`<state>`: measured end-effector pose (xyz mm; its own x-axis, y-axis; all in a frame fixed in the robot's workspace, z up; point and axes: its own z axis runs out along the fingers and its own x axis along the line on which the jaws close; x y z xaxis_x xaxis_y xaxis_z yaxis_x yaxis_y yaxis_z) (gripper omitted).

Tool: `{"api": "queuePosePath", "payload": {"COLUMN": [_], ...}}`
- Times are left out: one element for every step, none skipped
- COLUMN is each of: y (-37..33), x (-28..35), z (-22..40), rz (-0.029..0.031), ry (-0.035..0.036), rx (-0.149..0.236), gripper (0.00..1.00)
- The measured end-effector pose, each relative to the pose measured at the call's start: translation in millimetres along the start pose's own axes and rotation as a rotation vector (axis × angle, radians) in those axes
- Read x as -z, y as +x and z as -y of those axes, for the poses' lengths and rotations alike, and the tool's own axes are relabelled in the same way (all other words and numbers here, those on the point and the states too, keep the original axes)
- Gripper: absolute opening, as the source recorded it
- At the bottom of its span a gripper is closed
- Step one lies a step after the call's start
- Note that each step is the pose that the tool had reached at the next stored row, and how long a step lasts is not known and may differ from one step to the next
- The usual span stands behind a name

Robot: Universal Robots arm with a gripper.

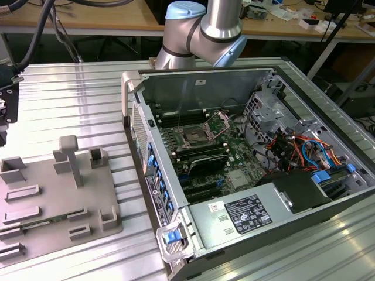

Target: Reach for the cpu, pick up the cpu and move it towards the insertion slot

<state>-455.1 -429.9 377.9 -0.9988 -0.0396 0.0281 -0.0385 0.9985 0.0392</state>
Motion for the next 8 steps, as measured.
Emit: {"api": "queuePosePath", "payload": {"y": [-1.2, -3.1, -3.4, -3.5, -3.7, -3.6, -3.4, -4.3], "x": [0.0, 0.0, -0.1, 0.0, 2.3, 5.6, 15.1, 17.1], "z": [0.0, 0.1, 0.0, 0.0, 0.0, -0.1, -0.5, -0.5], "rz": [-0.0004, -0.0013, -0.0015, -0.0016, -0.0017, -0.0017, -0.0017, -0.0022], "ry": [0.0000, -0.0001, -0.0002, -0.0001, -0.0001, -0.0001, -0.0001, -0.0001], "rx": [0.000, 0.000, 0.000, 0.000, 0.000, 0.000, 0.000, 0.000], "gripper": [0.55, 0.55, 0.55, 0.55, 0.55, 0.55, 0.55, 0.55]}}
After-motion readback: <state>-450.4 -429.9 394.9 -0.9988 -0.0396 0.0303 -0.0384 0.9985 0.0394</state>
